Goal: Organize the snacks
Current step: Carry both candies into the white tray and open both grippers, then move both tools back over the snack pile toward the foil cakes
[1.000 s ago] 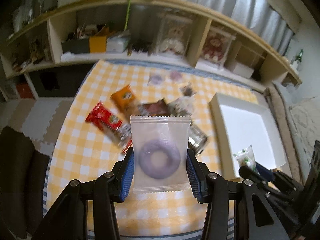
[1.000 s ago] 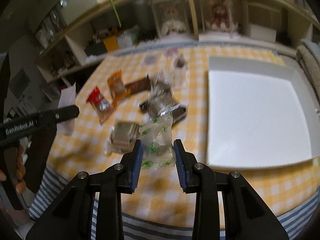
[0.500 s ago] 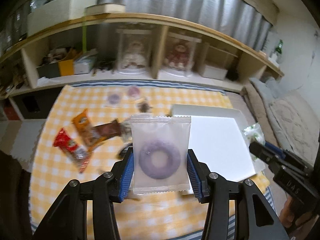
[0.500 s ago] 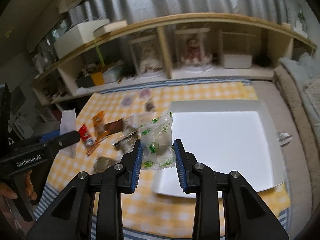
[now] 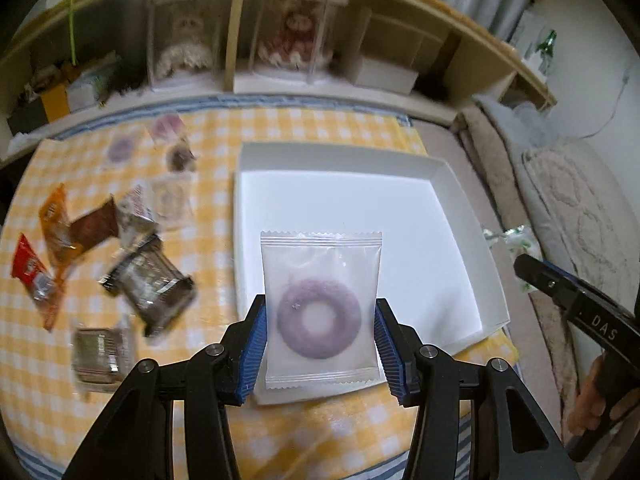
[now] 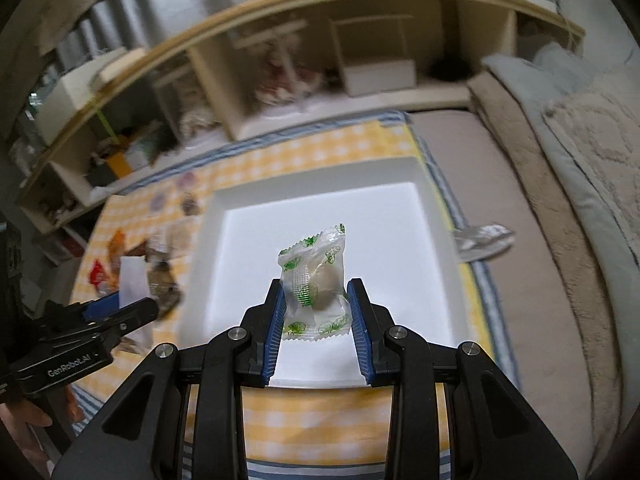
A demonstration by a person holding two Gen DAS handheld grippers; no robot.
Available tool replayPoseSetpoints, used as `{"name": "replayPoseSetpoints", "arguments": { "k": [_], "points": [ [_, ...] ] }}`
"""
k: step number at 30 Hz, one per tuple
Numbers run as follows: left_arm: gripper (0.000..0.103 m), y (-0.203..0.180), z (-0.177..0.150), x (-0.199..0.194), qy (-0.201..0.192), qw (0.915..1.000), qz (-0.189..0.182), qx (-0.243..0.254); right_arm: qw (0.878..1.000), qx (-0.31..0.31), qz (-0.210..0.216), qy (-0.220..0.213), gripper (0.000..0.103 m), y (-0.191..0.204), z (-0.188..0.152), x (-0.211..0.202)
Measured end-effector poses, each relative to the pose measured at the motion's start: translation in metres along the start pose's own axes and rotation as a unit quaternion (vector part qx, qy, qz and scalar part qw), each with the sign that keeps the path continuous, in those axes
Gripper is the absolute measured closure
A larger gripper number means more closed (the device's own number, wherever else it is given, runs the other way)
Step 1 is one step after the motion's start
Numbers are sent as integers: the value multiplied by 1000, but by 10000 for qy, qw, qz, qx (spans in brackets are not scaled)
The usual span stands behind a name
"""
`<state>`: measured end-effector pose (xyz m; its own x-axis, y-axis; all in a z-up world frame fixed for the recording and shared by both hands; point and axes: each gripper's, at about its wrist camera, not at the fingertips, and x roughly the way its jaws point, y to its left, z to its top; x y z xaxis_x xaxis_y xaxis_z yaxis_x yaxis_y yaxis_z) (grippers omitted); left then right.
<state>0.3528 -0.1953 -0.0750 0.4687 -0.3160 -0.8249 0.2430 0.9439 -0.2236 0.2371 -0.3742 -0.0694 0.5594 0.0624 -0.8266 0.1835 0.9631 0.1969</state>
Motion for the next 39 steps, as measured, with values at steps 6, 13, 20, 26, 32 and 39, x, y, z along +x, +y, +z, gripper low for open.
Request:
{"name": "replayPoseSetpoints", "arguments": {
  "k": [6,13,20,26,32,39],
  "points": [
    [53,3,17,53,173,9996,106,-172,9990,299,-114,301,71,-40,-1,25],
    [0,10,16,75,-40,9994,216,-255,9981,430,84,438,70,-58,3,52],
    [0,19,8,83,-32,9997,70,-249,9990,247,130,347,16,-54,3,54],
    [0,19,1,69,-93,9994,311,-153,9979,-268,-95,574,0,-43,-3,51],
    [0,11,-12,45,-126,9998,119,61,9959,-571,-290,644,0,-36,-16,42],
    [0,4,-22,20,-164,9995,55,273,9972,-473,-305,493,0,-35,-21,24]
  ]
}}
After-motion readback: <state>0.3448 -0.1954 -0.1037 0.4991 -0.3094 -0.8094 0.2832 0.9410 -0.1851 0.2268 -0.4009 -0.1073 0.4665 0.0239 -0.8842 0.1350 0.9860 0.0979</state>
